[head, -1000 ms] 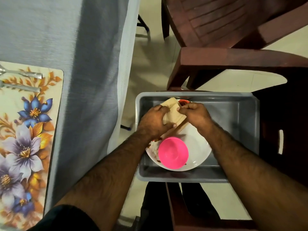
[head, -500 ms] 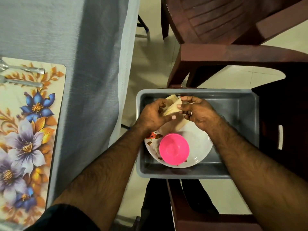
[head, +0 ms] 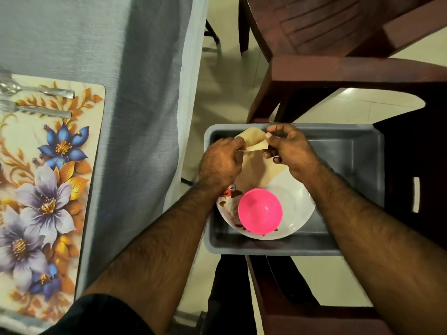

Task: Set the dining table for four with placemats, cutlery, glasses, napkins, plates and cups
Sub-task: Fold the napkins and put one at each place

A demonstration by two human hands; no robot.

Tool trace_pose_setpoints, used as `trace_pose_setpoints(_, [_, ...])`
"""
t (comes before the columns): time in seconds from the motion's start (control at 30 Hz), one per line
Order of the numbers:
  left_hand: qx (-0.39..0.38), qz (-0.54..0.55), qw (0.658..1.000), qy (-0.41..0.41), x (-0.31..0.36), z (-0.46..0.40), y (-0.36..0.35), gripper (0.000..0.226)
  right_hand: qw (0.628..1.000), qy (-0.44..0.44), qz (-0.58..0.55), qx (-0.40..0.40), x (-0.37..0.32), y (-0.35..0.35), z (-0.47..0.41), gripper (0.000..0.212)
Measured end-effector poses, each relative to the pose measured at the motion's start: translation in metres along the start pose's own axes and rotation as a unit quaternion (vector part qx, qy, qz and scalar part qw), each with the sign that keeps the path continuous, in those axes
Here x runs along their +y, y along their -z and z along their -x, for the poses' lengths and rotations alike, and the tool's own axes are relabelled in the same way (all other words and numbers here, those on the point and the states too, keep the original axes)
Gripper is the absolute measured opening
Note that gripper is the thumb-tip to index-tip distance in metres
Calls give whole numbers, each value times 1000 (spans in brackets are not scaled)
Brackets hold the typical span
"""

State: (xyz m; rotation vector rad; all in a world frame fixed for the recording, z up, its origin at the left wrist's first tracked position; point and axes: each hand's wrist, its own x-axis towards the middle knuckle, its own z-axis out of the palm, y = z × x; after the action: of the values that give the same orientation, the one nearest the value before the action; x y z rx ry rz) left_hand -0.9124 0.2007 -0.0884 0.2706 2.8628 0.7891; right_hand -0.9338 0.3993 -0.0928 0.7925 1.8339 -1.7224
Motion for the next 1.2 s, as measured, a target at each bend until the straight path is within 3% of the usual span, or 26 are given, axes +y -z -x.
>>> trace_pose_setpoints(0.13, [-65, 139, 985, 78, -4, -3, 7, 9, 983, 51, 169, -61, 0, 4, 2, 23])
trace_pose_setpoints(0.27, [-77, 300, 939, 151, -1, -14, 20, 10, 930, 129, 343, -38, -4, 13, 5, 28])
trace_pose_setpoints(0.37, [-68, 386, 900, 189, 1, -20, 40, 11, 953, 132, 270, -25, -19, 26, 11, 25])
trace_pose_setpoints(0.47, [-57, 461, 853, 236, 10, -16, 73, 14, 990, 68, 91, -85, -46, 43, 31, 27])
trace_pose_setpoints(0.6, [-43, 580, 764, 279, 39, 9, 120, 8, 984, 17, -120, -130, -76, 41, 81, 30])
trace_pose_setpoints(0.63, [-47, 580, 762, 286, 49, 19, 133, 12, 983, 8, -121, -138, -82, 34, 95, 33])
trace_pose_setpoints(0.8, [-33, 446, 847, 287, 79, 80, 191, 12, 987, 29, -33, -153, -112, 6, 165, 25])
trace_pose_setpoints(0.93, [16, 447, 846, 291, 85, 136, 251, 15, 976, 43, -84, -198, -136, -21, 223, 24])
trace_pose_setpoints(1.1, [80, 428, 850, 297, 54, 210, 311, 36, 968, 71, 52, -233, -141, -84, 281, 27])
trace_pose_setpoints(1.2, [104, 445, 839, 297, 20, 247, 334, 30, 965, 79, 68, -239, -148, -128, 308, 23])
